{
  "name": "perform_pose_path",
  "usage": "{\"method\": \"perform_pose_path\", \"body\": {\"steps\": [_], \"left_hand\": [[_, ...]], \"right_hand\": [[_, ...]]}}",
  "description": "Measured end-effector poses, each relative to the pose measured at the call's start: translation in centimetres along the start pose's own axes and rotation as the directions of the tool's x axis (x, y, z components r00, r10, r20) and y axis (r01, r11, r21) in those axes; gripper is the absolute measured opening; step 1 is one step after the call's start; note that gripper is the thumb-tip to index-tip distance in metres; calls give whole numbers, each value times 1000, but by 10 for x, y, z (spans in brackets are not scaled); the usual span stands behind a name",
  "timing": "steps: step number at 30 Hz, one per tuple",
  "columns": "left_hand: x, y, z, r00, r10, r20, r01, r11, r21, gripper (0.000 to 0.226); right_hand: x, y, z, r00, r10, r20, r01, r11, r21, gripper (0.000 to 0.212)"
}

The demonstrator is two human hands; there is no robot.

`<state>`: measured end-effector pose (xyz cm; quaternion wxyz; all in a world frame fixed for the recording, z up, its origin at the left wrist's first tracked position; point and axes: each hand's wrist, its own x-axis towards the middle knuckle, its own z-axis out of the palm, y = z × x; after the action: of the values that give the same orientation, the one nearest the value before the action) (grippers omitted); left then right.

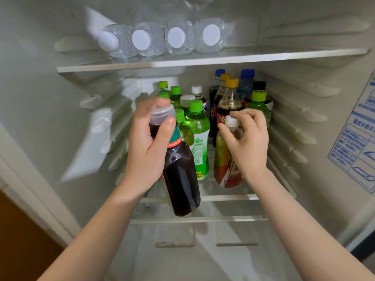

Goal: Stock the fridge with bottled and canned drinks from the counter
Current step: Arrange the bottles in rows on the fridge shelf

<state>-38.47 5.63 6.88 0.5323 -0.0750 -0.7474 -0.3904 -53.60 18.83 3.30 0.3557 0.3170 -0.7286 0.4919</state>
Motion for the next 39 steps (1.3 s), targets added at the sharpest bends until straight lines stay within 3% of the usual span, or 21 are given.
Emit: {"method": "perform_pose_path", "body": {"steps": [6,12,15,19,22,25,30,35,39], "left_hand": [[-7,0,4,999,10,35,-14,995,98,25],[-14,0,2,1000,-6,7,5,999,33,21],[-18,2,-7,1000,9,-25,-9,1000,14,24],[-24,-2,-31,992,84,-92,-67,983,170,26],[-24,-12,-47,987,26,-161,8,978,207,30],[-18,-27,-56,977,-21,-213,85,952,295,28],[-7,-59,-50,990,45,-135,30,858,513,21],[1,-81,-33,976,-43,-213,154,831,534,30],[3,-86,-24,968,-39,-248,178,802,570,31]], "right_hand": [[29,14,-14,989,118,-90,-122,992,-44,41],[61,33,-15,952,289,102,-274,952,-135,55],[58,39,-21,957,272,105,-267,962,-57,48],[46,36,-31,974,227,16,-227,973,27,41],[36,32,-38,980,199,-23,-197,978,69,41],[32,27,-45,979,205,-10,-204,976,76,40],[34,20,-55,975,224,4,-223,971,86,34],[32,22,-59,947,298,119,-313,940,137,12],[27,24,-64,926,343,156,-367,915,167,27]]}}
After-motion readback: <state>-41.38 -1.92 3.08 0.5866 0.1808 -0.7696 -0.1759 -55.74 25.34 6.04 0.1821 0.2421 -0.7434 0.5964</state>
